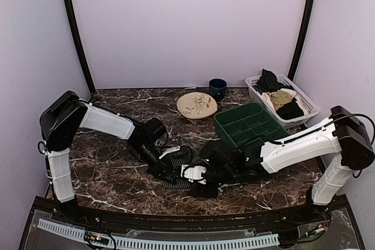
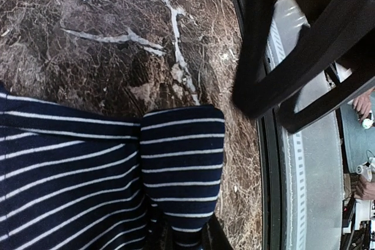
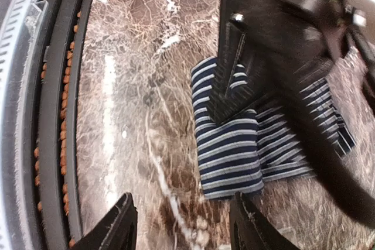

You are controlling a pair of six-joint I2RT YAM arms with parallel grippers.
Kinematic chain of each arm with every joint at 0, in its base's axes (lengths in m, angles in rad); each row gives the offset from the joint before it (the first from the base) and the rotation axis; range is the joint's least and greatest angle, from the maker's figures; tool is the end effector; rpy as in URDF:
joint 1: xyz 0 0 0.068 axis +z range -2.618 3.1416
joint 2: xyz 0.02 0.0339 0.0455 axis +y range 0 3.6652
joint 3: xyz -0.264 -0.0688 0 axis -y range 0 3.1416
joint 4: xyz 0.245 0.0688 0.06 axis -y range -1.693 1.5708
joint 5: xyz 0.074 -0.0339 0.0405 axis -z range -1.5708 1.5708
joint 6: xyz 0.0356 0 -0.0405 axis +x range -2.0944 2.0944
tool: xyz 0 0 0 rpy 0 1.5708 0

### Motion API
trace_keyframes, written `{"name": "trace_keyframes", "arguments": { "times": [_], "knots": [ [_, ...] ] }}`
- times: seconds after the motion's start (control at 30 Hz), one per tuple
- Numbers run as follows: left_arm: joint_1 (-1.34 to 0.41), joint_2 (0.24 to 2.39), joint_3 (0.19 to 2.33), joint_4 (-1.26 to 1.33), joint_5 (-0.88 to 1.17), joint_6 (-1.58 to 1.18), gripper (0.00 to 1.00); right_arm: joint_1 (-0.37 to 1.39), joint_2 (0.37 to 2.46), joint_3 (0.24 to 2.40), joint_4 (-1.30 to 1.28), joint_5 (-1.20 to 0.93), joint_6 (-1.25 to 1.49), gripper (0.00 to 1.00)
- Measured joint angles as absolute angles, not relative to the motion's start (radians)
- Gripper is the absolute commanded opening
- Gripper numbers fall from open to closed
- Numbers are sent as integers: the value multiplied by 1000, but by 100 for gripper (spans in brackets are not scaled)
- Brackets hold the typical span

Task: Roll the underwear
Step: Roll the underwear at the center of the board.

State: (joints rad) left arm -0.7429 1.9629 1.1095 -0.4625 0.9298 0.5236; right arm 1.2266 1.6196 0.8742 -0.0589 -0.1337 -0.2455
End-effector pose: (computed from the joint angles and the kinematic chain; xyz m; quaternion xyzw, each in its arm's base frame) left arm 0.2394 -0.2586 0.1201 0.5706 0.6810 -0.4545 0.0643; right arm 0.1067 0.3117 0.1764 -0.6398 0.6691 0.2304 0.2999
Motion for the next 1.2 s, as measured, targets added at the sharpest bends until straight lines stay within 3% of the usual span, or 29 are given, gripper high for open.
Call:
{"name": "trace_keyframes", "arguments": {
  "times": [0.43,0.83,1.2],
  "knots": [
    [-716,1988,1114,-499,984,539,0,1278,1793,939,54,-22,-326,53],
    [-716,1998,1128,-518,989,539,0,1305,1647,927,30,82,-376,49],
    [-715,2009,1135,-527,991,540,2,1306,1769,935,39,144,-392,49]
  ]
}}
